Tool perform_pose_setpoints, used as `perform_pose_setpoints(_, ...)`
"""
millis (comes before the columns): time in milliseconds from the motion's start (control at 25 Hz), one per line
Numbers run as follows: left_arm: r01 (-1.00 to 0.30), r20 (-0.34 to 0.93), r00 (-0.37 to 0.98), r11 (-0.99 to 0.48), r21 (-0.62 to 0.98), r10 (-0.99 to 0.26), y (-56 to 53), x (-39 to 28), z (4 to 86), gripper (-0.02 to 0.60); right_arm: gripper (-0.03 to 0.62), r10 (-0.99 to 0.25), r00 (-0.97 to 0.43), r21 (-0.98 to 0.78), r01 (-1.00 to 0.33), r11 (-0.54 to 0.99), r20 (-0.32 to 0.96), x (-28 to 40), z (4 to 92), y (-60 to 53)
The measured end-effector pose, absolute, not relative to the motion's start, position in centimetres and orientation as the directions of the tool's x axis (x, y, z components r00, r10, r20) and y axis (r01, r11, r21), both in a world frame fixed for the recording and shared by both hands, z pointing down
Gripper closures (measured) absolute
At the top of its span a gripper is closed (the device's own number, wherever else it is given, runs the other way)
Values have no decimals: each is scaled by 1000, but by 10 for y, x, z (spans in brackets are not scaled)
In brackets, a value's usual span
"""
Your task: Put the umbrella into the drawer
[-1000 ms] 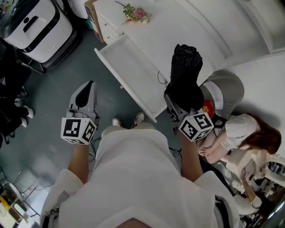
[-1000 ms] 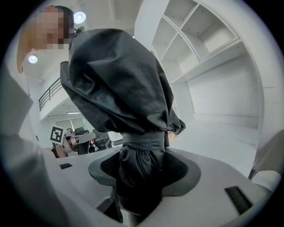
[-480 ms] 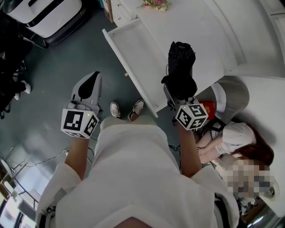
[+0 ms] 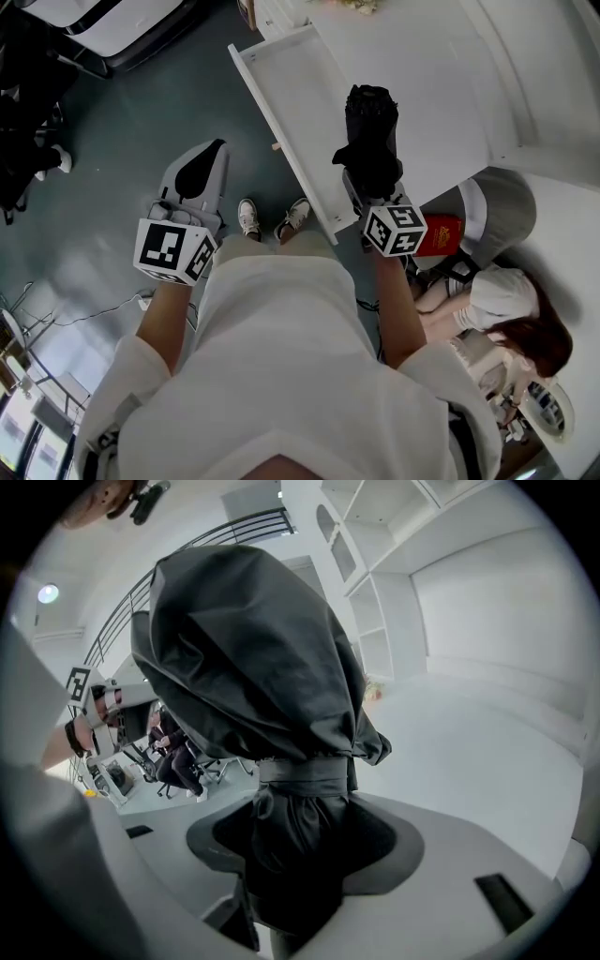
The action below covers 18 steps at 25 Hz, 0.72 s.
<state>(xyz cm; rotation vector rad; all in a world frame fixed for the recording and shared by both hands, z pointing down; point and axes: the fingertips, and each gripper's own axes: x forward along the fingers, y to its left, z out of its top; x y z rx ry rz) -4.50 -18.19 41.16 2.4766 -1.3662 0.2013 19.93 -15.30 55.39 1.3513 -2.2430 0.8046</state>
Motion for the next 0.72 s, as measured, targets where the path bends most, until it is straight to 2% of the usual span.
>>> perform_pose_setpoints(360,-873,325,487,-459,164,-811,-173,-47,422,568,352,-586,-454,-252,-883,395,672,198,622,-154)
perform_pose_setpoints(720,-890,367,456,-410,200,-811,-153,-48,441,568,352,-527,-436,-223,-880,419,730,193,665,-163)
